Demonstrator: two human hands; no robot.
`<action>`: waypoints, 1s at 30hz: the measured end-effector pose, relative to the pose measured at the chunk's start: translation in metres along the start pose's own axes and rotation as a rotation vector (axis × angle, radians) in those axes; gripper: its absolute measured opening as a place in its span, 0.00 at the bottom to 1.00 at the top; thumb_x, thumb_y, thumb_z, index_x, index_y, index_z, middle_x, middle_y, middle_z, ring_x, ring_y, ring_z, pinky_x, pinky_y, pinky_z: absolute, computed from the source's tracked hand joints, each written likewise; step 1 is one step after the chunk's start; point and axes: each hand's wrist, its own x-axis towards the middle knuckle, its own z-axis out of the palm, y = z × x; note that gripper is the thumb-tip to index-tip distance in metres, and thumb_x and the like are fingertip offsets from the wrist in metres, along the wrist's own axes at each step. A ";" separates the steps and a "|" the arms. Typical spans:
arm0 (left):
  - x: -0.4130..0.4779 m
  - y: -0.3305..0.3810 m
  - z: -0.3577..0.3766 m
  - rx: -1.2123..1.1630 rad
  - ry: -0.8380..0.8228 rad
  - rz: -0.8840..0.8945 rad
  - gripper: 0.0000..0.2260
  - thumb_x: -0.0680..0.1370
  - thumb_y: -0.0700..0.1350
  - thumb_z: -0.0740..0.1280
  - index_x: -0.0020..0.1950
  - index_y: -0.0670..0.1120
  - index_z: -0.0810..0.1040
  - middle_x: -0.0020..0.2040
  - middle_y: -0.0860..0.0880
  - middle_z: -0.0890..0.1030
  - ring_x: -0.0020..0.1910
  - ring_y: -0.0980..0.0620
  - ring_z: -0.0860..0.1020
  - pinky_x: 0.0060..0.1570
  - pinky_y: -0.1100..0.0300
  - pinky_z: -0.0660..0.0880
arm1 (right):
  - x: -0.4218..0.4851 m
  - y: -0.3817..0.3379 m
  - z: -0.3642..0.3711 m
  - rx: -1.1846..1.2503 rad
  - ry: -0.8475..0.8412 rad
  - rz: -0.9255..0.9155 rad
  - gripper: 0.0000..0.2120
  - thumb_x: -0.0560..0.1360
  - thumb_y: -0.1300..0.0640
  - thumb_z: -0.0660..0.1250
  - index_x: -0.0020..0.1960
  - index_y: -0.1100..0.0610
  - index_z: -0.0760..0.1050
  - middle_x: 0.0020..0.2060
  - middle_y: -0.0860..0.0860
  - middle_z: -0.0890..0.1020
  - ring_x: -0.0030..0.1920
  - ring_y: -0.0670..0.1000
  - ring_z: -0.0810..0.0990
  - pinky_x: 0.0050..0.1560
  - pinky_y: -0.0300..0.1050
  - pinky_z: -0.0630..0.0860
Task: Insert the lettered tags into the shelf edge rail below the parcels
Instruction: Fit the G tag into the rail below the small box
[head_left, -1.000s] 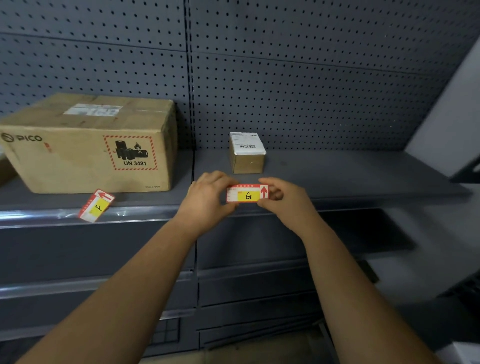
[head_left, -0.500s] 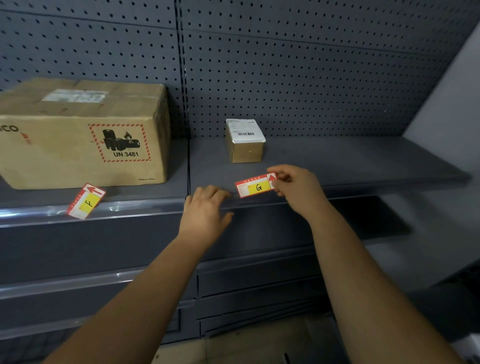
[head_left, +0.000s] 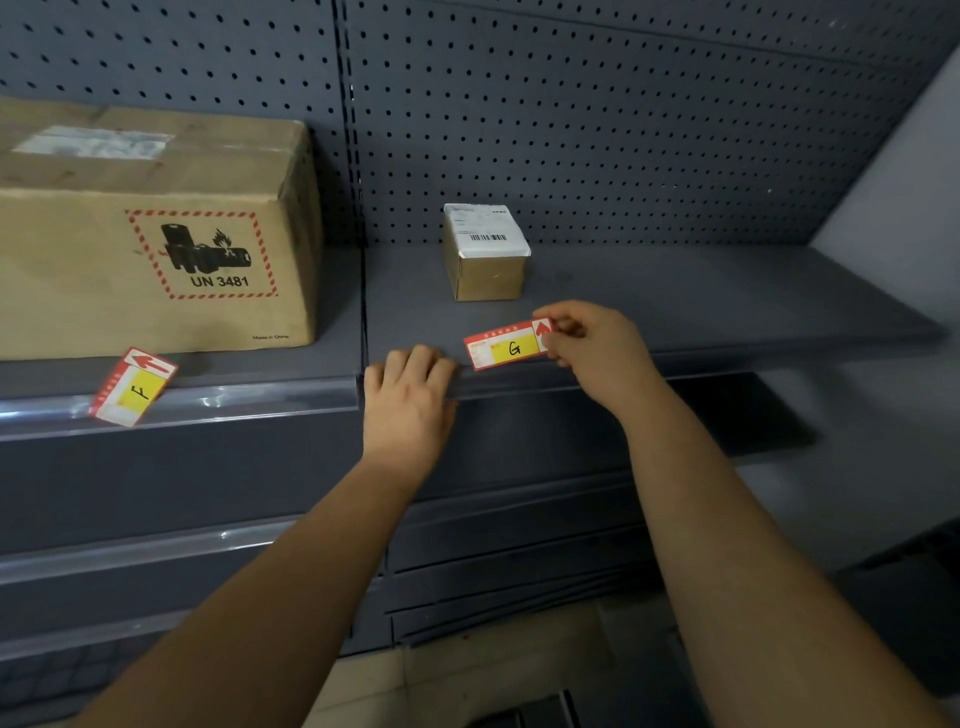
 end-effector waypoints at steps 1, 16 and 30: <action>0.001 0.001 0.001 0.006 0.002 -0.007 0.16 0.70 0.45 0.72 0.56 0.48 0.75 0.54 0.47 0.75 0.53 0.44 0.71 0.53 0.47 0.66 | 0.000 0.000 0.000 -0.004 -0.001 -0.001 0.13 0.78 0.62 0.65 0.60 0.51 0.78 0.47 0.45 0.80 0.47 0.44 0.80 0.53 0.42 0.78; 0.000 0.015 0.004 0.031 0.026 -0.037 0.12 0.68 0.39 0.72 0.50 0.44 0.76 0.48 0.45 0.76 0.46 0.43 0.73 0.50 0.48 0.66 | -0.004 0.005 -0.007 -0.045 -0.009 -0.003 0.12 0.78 0.62 0.65 0.59 0.51 0.78 0.47 0.46 0.81 0.45 0.43 0.79 0.48 0.36 0.76; -0.005 0.013 -0.013 -0.124 -0.119 -0.121 0.22 0.74 0.66 0.58 0.56 0.52 0.77 0.54 0.52 0.74 0.56 0.51 0.69 0.62 0.50 0.61 | 0.007 0.001 0.013 -0.175 0.011 -0.141 0.11 0.78 0.62 0.65 0.58 0.54 0.80 0.51 0.49 0.81 0.51 0.45 0.78 0.50 0.35 0.72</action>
